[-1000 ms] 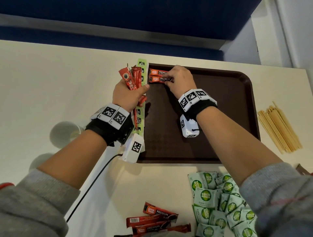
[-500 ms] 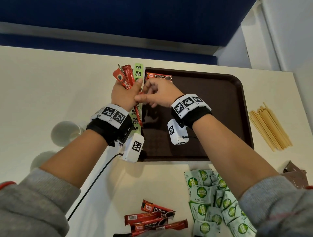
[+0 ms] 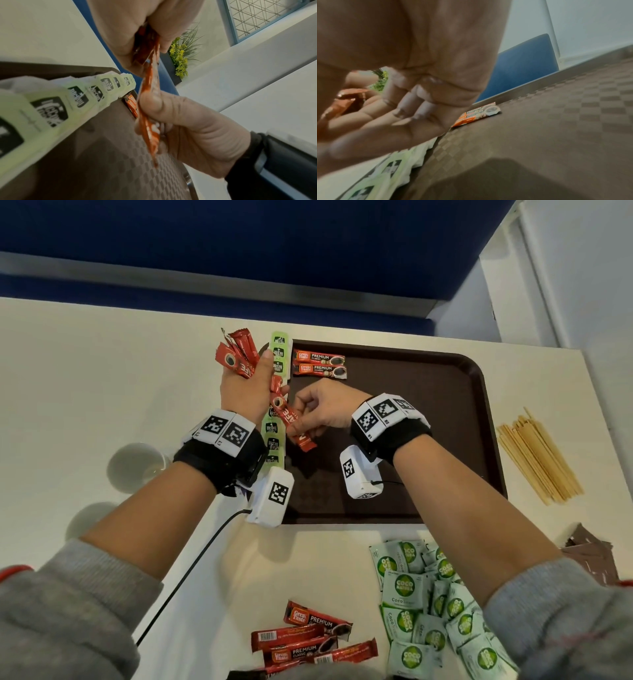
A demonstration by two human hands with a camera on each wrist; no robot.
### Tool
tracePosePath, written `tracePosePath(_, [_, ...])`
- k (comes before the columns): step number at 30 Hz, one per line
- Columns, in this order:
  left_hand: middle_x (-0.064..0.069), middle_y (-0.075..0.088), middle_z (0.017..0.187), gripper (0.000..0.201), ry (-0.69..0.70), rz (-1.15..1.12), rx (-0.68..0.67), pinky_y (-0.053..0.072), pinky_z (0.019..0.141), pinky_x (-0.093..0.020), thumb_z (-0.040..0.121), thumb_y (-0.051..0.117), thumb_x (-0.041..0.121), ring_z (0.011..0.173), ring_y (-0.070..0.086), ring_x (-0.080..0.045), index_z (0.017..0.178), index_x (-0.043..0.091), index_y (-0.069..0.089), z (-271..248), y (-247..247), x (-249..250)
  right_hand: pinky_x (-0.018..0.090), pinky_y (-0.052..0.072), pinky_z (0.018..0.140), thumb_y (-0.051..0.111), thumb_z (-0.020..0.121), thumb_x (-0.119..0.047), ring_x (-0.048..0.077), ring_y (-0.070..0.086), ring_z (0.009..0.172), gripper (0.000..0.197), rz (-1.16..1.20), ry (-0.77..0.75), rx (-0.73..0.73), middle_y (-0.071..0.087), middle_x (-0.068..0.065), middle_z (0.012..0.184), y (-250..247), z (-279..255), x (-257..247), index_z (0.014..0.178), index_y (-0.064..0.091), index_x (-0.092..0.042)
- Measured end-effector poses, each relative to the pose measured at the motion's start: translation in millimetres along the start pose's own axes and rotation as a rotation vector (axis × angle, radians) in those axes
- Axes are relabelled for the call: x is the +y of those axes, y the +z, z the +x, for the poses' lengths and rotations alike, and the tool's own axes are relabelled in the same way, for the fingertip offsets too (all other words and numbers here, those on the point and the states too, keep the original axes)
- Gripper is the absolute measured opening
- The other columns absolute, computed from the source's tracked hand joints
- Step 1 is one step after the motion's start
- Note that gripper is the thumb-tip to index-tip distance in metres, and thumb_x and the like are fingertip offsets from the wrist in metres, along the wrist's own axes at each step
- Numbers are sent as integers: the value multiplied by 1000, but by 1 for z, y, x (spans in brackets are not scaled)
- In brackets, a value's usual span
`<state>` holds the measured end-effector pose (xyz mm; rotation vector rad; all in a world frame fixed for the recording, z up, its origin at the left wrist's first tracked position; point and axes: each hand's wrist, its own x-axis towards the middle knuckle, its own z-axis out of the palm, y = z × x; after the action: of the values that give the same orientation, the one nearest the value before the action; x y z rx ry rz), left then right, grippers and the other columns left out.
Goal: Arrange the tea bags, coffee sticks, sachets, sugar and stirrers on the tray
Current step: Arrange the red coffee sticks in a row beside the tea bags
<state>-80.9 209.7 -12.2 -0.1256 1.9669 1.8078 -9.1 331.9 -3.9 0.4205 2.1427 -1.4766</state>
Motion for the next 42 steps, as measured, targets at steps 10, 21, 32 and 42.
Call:
tracePosePath(10, [-5,68,86,12,41,115,-65,58,76,-35,87,63,16,67,64,-13,98,14,59,-2,-3,-3,26,55,71,75,74,-1,8,63,76,56,82,-70,291,60,-8,94,-18,-8,17,122,49,-15])
tracePosePath(21, [-6,68,107,39,157,284,-333,59,69,-25,85,70,22,95,68,-19,120,10,57,-12,3,-4,29,58,67,65,87,-17,24,63,102,25,358,-197,533,60,8,106,-17,3,7,100,43,-15])
tracePosePath(32, [-6,65,112,44,108,372,-189,59,77,-36,83,72,25,96,65,-21,121,12,54,2,-2,-14,20,53,67,73,80,-17,10,63,78,11,234,-146,579,67,-1,91,-31,-4,24,87,65,-18])
tracePosePath(42, [-4,67,103,31,85,306,-138,59,75,-32,86,68,17,69,64,-9,114,8,57,6,-5,-13,13,50,57,77,76,-18,8,67,65,14,199,99,726,70,3,84,-29,6,52,81,64,-20])
